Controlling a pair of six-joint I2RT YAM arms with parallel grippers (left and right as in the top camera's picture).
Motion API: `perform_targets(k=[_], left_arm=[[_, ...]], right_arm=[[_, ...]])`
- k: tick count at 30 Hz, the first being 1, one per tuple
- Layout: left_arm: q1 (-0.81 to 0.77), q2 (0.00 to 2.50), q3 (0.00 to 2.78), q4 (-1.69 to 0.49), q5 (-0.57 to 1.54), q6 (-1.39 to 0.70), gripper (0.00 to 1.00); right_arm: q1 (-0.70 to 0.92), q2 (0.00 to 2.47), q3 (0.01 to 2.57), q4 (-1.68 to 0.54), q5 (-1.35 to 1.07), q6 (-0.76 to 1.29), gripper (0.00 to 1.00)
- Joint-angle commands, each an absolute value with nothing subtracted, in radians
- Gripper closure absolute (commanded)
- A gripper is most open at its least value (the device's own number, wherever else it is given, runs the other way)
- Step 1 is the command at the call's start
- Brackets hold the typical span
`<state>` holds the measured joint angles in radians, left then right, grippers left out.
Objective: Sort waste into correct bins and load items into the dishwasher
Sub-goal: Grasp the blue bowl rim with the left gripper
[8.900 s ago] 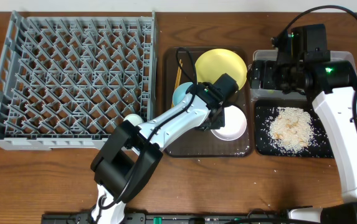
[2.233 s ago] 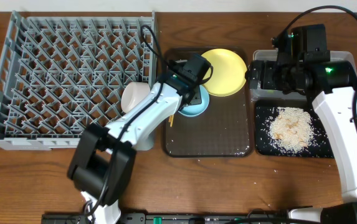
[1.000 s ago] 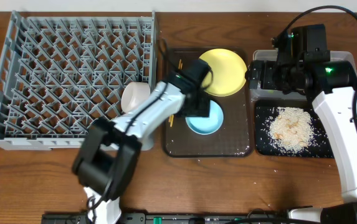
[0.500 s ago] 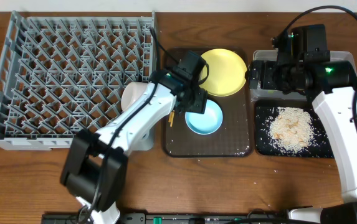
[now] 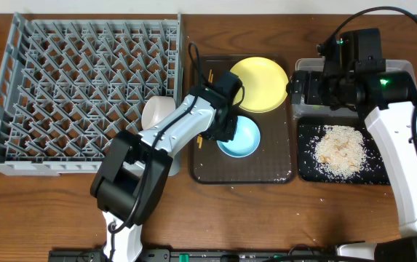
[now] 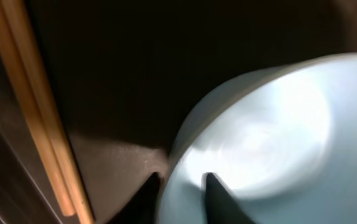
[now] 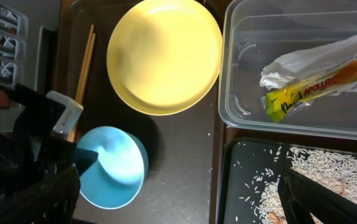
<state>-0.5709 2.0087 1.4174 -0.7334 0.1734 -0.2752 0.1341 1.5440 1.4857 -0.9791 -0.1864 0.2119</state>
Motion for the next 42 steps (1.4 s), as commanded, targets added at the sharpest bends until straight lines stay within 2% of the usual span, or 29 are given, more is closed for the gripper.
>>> perform_targets(k=[1,7,17,19,22,26,28,37,42], left_arm=[[-0.567,1.995,1.418,-0.736,0.160,-0.266,0.92],[-0.567,1.929,1.459,-0.759,0.112,-0.266,0.93],[-0.568,1.701,1.461,-0.757,-0.352,-0.246,0.92],[-0.568,1.678,1.461,-0.746,-0.375,-0.236,0.92],[-0.568,1.672,1.461,-0.744,-0.297,-0.239,0.89],[-0.568,1.698,1.442,-0.738,-0.046,-0.292,0.67],[-0.568,1.725,1.431,-0.739,0.014,-0.342,0.63],[-0.568,1.894,1.418,-0.739,0.145,-0.418,0.52],[-0.568,1.961,1.417,-0.739,0.170,-0.448,0.51]], right_arm=[[0.132,1.538,1.485,-0.981,-0.184,0.212,0.01],[0.132,1.538,1.485,-0.981,-0.184,0.212,0.01],[0.132,1.538,1.485,-0.980,-0.184,0.212,0.01],[0.132,1.538,1.485,-0.980,-0.184,0.212,0.01],[0.132,1.538,1.485,-0.981,-0.184,0.212,0.01],[0.132,1.538,1.485,-0.981,-0.184,0.212,0.01],[0.132,1.538,1.485,-0.980,-0.184,0.212,0.01],[0.132,1.538,1.485,-0.980,-0.184,0.212,0.01],[0.132,1.538,1.485,-0.981,-0.184,0.212,0.01]])
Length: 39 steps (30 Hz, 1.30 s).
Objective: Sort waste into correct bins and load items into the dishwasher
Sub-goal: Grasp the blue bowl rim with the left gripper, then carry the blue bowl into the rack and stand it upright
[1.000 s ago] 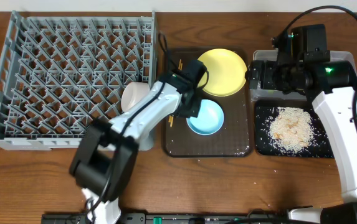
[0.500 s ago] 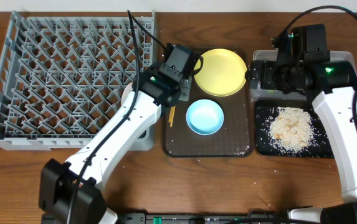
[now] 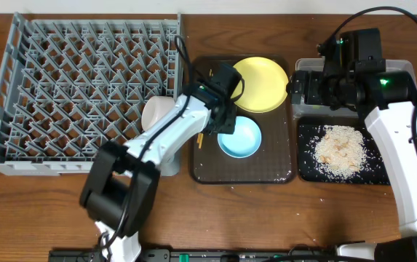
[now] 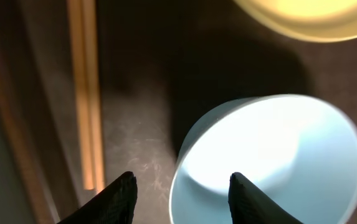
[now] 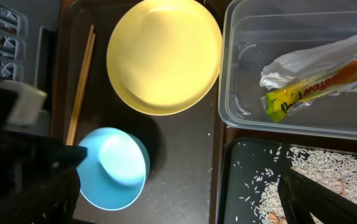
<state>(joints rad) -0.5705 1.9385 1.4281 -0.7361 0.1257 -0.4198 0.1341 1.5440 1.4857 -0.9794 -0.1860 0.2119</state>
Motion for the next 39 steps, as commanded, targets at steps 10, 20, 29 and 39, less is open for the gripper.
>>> perform_targets(k=[10,20,29,39], left_arm=[[-0.567,2.046,1.417,-0.720,0.300,-0.448,0.61],[-0.526,2.043,1.418,-0.717,0.297,-0.447,0.93],[-0.450,1.836,1.439,-0.704,0.269,-0.348,0.92],[-0.427,1.693,1.438,-0.613,-0.630,-0.305,0.92]], right_arm=[[0.131,1.538,1.485,-0.981,-0.184,0.212,0.01],[0.132,1.538,1.485,-0.981,-0.184,0.212,0.01],[0.132,1.538,1.485,-0.981,-0.184,0.212,0.01],[0.132,1.538,1.485,-0.981,-0.184,0.212,0.01]])
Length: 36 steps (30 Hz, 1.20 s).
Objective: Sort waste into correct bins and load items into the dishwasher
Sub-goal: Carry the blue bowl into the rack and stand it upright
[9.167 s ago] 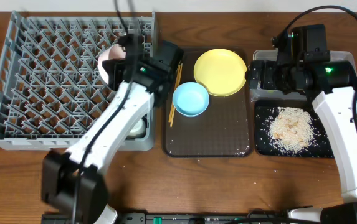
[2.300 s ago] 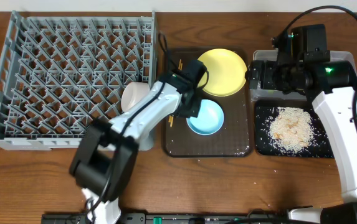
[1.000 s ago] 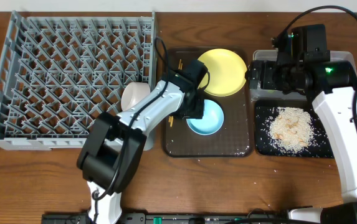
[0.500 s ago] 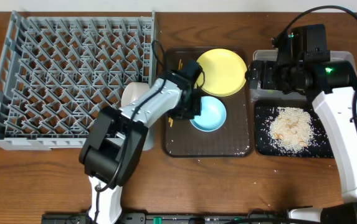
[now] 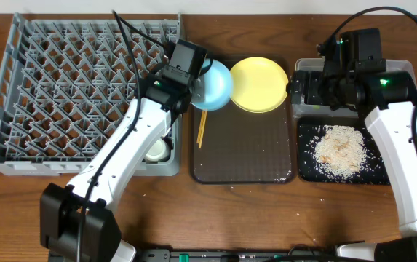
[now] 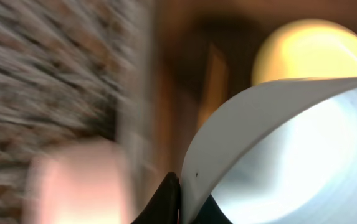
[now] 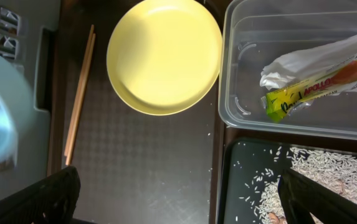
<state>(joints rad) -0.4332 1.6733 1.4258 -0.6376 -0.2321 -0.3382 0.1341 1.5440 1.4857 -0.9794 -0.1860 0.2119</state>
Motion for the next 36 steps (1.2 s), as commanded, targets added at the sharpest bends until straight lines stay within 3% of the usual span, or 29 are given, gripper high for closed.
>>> perform_targets(k=[1,11,21,36], left_arm=[[-0.426,1.699,1.438,-0.592,-0.703,-0.295,0.92],[-0.402,1.830,1.437,-0.282,-1.158,-0.039,0.93],[-0.346,1.977,1.438,-0.038,-1.296,0.146,0.92],[-0.332,2.041,1.434,-0.028,-1.292,0.150,0.93]], right_arm=[[0.132,1.538,1.485,-0.981,-0.184,0.212,0.01],[0.132,1.538,1.485,-0.981,-0.184,0.212,0.01],[0.132,1.538,1.485,-0.981,-0.184,0.212,0.01],[0.132,1.538,1.485,-0.981,-0.184,0.212,0.01]])
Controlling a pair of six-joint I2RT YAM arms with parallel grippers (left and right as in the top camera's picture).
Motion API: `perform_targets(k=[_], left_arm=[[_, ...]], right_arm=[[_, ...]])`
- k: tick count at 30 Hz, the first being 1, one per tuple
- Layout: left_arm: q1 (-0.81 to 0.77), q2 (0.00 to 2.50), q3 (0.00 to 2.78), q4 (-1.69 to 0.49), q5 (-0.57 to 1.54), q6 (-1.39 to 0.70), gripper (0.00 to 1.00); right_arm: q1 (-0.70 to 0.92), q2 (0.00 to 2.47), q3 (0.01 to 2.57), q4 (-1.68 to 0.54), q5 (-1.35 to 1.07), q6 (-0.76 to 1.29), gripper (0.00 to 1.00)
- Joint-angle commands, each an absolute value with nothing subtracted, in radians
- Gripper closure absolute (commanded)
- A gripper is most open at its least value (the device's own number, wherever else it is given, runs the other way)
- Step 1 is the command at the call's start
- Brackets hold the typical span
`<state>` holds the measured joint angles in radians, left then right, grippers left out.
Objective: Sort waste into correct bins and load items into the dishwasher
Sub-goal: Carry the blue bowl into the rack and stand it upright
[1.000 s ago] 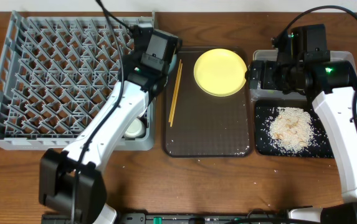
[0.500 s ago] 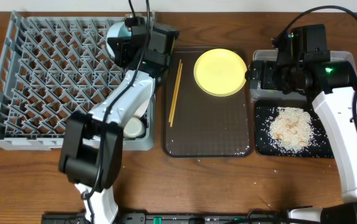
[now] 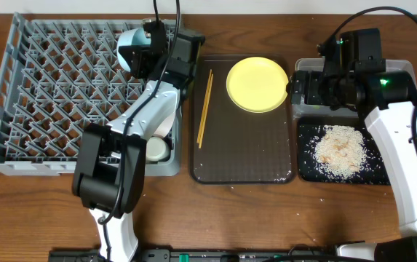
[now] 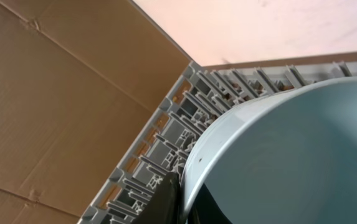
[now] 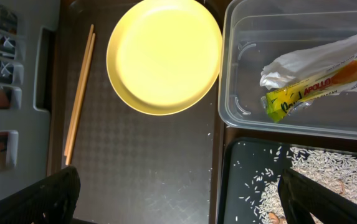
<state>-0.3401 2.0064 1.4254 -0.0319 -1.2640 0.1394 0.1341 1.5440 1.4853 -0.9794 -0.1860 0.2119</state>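
Note:
My left gripper (image 3: 145, 51) is shut on the rim of the light blue bowl (image 3: 130, 46). It holds the bowl tipped on edge over the far right part of the grey dishwasher rack (image 3: 62, 94). In the left wrist view the bowl (image 4: 290, 155) fills the right side, with its rim pinched in the left gripper (image 4: 181, 190) and rack ribs (image 4: 166, 143) behind it. The yellow plate (image 3: 257, 84) and a pair of wooden chopsticks (image 3: 204, 108) lie on the brown tray (image 3: 243, 156). My right gripper (image 5: 178, 205) hangs open above the tray's right edge.
A white cup (image 3: 156, 149) sits in the rack's near right corner. The clear bin (image 5: 247, 112) holds a white wrapper and a yellow packet (image 5: 315, 84). Rice (image 3: 339, 149) lies in the black tray (image 3: 306, 167) at the right.
The left gripper has moved with the blue bowl from the rack's right edge beside the tray to over the rack's far right part. The bowl is now tipped up. The right arm is unchanged.
The left gripper's fingers stood astride the rim of the blue bowl on the brown tray, then wider apart over that rim. Later the gripper was shut on the bowl, held up beside the rack. Now the bowl is over the rack. The right arm stayed still.

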Motion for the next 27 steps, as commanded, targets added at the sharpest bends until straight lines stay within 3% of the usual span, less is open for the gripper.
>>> perform_targets(k=[1,27], left_arm=[[-0.332,2.046,1.432,-0.028,-1.294,0.150,0.93],[-0.342,2.054,1.423,-0.063,-1.384,0.152,0.93]], right_arm=[[0.132,1.538,1.485,-0.981,-0.184,0.212,0.01],[0.132,1.538,1.485,-0.981,-0.184,0.212,0.01]])
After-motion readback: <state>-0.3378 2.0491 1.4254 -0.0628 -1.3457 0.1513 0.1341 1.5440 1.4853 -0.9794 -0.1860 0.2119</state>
